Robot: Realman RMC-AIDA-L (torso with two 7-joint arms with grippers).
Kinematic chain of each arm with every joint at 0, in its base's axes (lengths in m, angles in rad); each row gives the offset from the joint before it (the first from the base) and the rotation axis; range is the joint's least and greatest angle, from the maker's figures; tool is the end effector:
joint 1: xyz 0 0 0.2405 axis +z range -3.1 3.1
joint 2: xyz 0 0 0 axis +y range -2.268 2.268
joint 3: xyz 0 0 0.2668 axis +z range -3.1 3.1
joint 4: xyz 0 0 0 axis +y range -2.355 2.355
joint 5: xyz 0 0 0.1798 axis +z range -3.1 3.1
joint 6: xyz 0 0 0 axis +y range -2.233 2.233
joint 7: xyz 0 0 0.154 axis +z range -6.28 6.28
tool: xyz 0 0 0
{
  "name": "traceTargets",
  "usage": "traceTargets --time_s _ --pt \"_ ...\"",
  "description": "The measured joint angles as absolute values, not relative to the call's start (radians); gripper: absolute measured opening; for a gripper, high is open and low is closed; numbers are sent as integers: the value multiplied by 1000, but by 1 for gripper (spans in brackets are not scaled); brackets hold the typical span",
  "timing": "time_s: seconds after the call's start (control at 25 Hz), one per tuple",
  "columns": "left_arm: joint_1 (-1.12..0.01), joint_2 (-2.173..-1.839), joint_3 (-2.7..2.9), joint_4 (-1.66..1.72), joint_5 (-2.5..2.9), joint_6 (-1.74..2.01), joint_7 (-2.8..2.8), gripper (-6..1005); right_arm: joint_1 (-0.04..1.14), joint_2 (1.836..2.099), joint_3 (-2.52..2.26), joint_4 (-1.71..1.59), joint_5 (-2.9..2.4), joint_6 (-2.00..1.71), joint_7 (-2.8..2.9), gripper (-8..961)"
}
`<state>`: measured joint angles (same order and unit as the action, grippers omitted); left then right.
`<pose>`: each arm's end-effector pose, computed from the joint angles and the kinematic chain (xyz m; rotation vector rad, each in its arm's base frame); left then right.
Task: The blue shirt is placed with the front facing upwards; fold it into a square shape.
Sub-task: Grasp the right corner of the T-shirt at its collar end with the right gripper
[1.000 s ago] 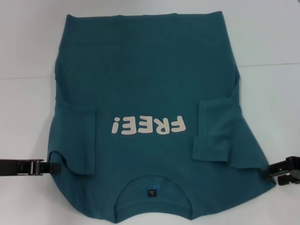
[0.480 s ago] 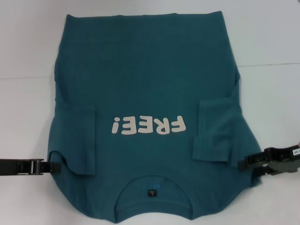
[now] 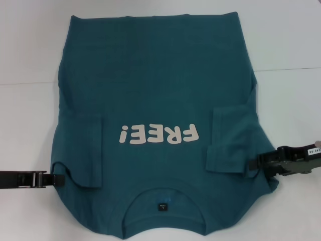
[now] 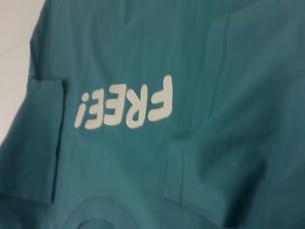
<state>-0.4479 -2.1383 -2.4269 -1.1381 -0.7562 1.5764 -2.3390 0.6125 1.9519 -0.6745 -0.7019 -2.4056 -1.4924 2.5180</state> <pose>-0.2785 0.3063 0.0172 -2.3286 -1.5573 -0.2554 0.2994 0.3370 0.0265 -2.1419 1.9501 0.2288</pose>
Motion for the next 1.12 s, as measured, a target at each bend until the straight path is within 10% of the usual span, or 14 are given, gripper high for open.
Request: traceTargets --time_s 1.12 --pt "-454 -2137 -2446 -1130 -758 1573 -2320 33 739 1950 -689 -546 -2362 -1339 2459 734"
